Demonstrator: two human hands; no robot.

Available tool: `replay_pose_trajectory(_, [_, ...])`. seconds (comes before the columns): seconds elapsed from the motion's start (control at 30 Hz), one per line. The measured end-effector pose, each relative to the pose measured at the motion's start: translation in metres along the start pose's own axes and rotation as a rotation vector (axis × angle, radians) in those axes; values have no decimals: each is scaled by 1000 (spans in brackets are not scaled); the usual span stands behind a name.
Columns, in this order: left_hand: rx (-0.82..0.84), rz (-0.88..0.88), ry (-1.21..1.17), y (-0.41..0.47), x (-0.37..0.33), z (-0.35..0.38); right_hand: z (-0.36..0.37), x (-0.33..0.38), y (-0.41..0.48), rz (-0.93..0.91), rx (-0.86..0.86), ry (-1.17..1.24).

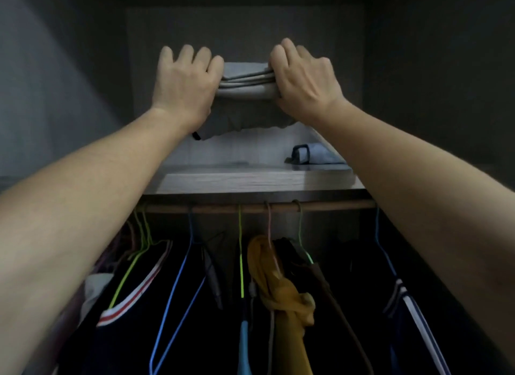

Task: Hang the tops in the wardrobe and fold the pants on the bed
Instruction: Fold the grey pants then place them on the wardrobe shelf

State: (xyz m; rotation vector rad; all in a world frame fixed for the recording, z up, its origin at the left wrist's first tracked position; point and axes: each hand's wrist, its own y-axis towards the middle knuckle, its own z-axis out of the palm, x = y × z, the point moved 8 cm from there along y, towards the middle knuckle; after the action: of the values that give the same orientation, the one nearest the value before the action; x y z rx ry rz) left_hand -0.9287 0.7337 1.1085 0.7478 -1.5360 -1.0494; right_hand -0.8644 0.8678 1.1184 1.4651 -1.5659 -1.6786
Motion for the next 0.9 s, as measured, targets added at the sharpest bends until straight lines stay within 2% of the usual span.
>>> replay_pose_trajectory(0.2, [-71,18,4,16,-3,50,53,-2,21,83,69,-45])
replay_pose_trajectory(0.23, [40,15,-82,14,-5,68,69,0,18,77,151,-17])
replay_pose_trajectory(0.27, [256,13,-183,8,-9,94,92,2,11,68,301,36])
replay_pose_trajectory(0.37, [941,129,-482,-39,-31,153,155,14,-32,61,935,247])
replay_pose_trajectory(0.4, [1071,149,-556,-52,-35,158,162,16,-41,51,1029,277])
replay_pose_trajectory(0.43, [1106,147,-615,-56,-36,159,164,15,-43,43,1038,294])
replay_pose_trajectory(0.6, [940,168,-579,-42,-41,158,158,12,-33,47,966,330])
replay_pose_trajectory(0.77, [965,141,-550,-44,-41,170,168,15,-41,60,995,341])
replay_pose_trajectory(0.9, [943,75,-561,-43,-38,156,154,11,-41,128,939,357])
